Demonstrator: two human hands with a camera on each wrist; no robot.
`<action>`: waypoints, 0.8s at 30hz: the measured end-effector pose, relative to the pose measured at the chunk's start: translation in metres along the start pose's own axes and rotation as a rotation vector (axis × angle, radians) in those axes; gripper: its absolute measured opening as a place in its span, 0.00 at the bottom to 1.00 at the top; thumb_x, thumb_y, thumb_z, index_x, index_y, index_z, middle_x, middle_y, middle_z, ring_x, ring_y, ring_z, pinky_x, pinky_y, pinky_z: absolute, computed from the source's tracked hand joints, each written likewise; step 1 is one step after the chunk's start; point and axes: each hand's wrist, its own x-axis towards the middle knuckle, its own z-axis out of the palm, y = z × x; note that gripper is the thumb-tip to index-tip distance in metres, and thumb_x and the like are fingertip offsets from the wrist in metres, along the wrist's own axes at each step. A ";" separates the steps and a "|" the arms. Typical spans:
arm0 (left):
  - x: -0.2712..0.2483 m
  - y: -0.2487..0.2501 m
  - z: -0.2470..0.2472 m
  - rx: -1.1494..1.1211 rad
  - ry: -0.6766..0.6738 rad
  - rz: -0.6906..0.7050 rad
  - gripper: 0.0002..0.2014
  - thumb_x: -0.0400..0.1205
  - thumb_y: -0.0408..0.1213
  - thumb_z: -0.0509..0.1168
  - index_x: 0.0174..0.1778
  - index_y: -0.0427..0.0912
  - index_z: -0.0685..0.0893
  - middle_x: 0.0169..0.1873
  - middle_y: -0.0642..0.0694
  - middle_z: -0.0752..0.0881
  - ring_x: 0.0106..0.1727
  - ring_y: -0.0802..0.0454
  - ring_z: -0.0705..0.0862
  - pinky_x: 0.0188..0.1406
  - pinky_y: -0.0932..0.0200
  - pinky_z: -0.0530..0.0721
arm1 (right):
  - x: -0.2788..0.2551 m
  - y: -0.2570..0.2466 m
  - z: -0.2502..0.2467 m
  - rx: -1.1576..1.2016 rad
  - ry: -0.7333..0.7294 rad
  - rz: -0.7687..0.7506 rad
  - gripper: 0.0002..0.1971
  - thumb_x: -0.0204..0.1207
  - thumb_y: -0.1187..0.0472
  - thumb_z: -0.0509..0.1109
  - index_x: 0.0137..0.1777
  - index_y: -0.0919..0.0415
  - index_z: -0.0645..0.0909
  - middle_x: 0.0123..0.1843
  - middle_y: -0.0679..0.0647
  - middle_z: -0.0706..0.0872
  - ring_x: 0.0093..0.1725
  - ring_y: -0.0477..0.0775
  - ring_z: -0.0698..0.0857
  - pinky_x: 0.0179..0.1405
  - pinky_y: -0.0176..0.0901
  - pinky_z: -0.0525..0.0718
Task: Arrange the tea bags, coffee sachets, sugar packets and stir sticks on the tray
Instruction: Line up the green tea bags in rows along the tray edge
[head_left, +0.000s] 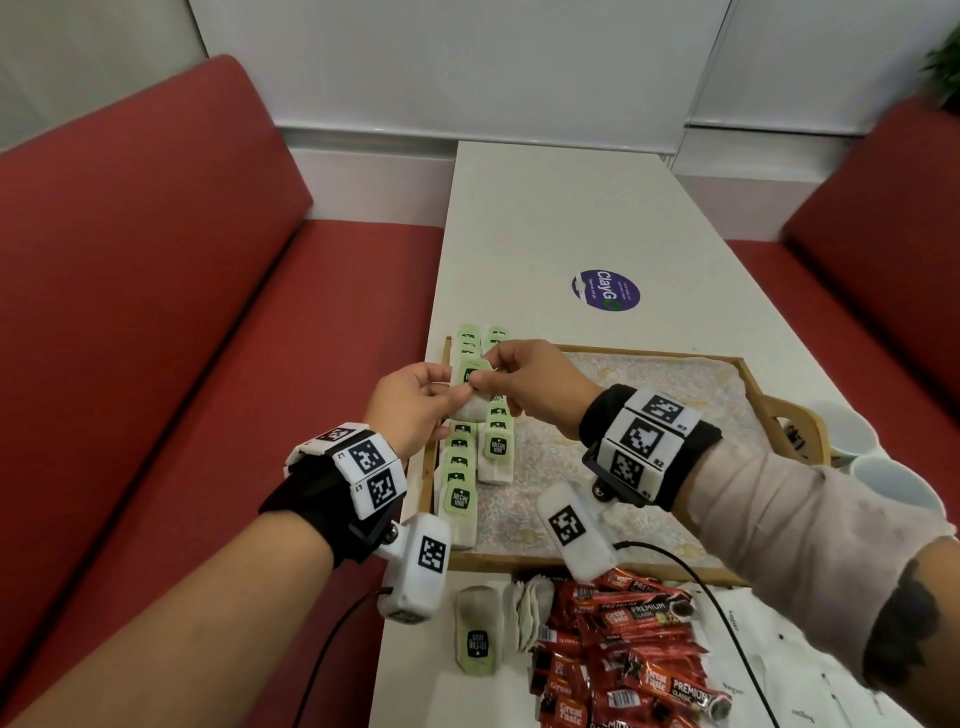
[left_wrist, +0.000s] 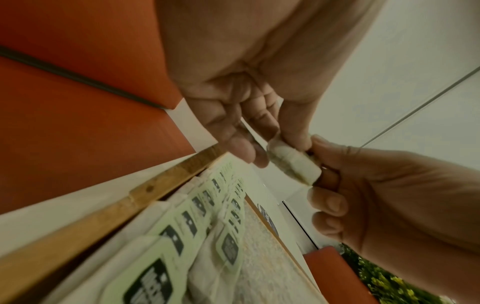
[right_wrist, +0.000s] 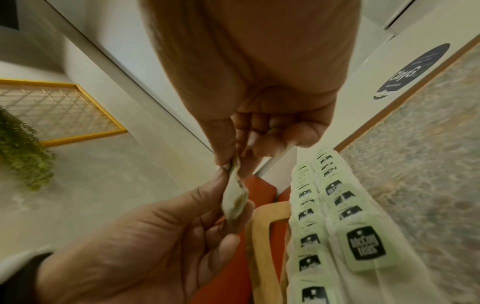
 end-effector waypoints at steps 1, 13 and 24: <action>0.000 0.000 -0.001 0.014 -0.011 0.001 0.09 0.78 0.33 0.71 0.52 0.41 0.80 0.36 0.46 0.84 0.32 0.60 0.82 0.28 0.64 0.81 | 0.000 0.001 -0.001 -0.006 -0.017 0.002 0.08 0.77 0.62 0.72 0.37 0.57 0.79 0.31 0.51 0.83 0.18 0.39 0.73 0.18 0.28 0.70; 0.010 -0.010 -0.008 0.141 -0.003 0.095 0.15 0.75 0.25 0.72 0.42 0.53 0.82 0.43 0.52 0.85 0.39 0.59 0.82 0.38 0.65 0.78 | -0.005 0.031 -0.003 -0.222 -0.181 0.166 0.05 0.75 0.64 0.74 0.47 0.65 0.83 0.32 0.50 0.85 0.22 0.46 0.76 0.23 0.32 0.74; 0.014 -0.014 -0.011 0.154 -0.023 0.092 0.15 0.76 0.25 0.71 0.44 0.52 0.82 0.46 0.50 0.86 0.39 0.61 0.82 0.36 0.69 0.77 | -0.002 0.046 0.008 -0.481 -0.318 0.275 0.06 0.81 0.62 0.66 0.44 0.63 0.80 0.34 0.50 0.84 0.23 0.48 0.79 0.25 0.35 0.77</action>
